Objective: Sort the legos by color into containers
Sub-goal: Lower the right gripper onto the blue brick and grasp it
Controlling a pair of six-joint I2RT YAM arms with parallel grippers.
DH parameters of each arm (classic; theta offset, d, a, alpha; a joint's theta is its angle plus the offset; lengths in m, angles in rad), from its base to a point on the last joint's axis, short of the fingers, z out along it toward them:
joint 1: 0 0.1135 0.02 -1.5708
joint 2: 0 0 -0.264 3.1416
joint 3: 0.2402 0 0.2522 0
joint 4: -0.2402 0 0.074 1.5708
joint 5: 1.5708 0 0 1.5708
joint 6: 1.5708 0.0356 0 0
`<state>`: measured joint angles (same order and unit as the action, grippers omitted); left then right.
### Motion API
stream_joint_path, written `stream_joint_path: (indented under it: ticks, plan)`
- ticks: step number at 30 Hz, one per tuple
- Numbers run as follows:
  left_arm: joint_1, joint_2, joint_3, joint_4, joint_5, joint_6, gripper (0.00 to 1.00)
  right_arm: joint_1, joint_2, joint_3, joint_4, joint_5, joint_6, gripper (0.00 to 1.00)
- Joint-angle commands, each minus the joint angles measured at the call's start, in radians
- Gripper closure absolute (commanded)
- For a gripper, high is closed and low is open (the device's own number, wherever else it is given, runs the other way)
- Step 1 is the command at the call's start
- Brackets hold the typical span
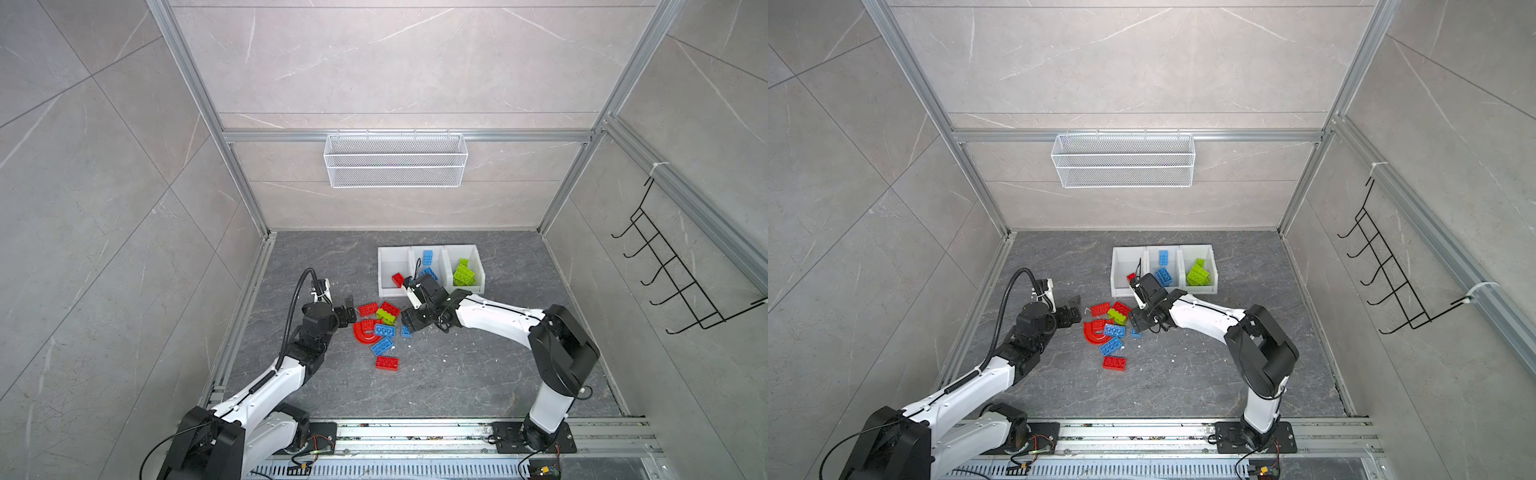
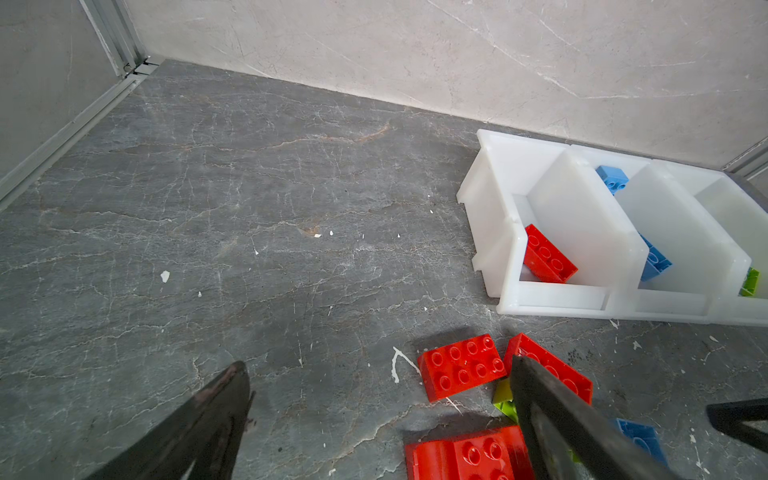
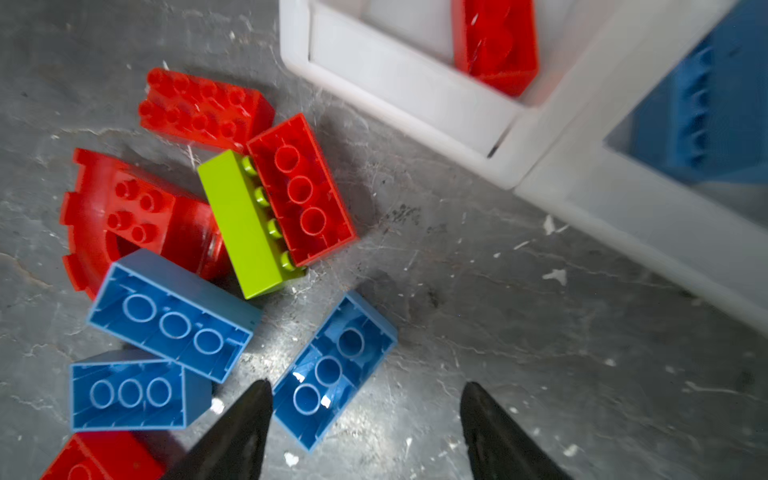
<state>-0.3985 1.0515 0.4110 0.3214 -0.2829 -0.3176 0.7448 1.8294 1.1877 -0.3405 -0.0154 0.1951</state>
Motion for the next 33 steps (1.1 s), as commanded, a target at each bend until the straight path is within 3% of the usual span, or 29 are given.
stream_joint_path:
  ticks: [1, 10, 13, 18, 25, 33]
  plan:
    - [0.004, -0.006, 0.007, 0.039, -0.008, -0.004, 0.0, 0.002, 0.048, 0.021, 0.008, -0.051, 0.026, 0.25]
    - [0.005, -0.02, 0.006, 0.032, -0.002, -0.001, 0.0, 0.005, 0.103, 0.042, 0.012, -0.085, 0.025, 0.26]
    - [0.005, -0.029, 0.004, 0.031, -0.008, 0.002, 0.0, 0.009, 0.108, 0.044, 0.016, -0.084, 0.019, 0.31]
    - [0.005, -0.032, 0.003, 0.03, -0.001, 0.0, 0.0, 0.011, 0.096, 0.057, -0.026, -0.008, -0.008, 0.52]
    - [0.004, -0.028, 0.005, 0.029, -0.002, -0.001, 0.0, 0.01, 0.016, 0.018, -0.011, 0.041, -0.014, 0.71]
    - [0.005, -0.029, 0.006, 0.03, 0.004, -0.002, 0.0, 0.01, -0.05, 0.004, -0.027, 0.082, -0.024, 0.75]
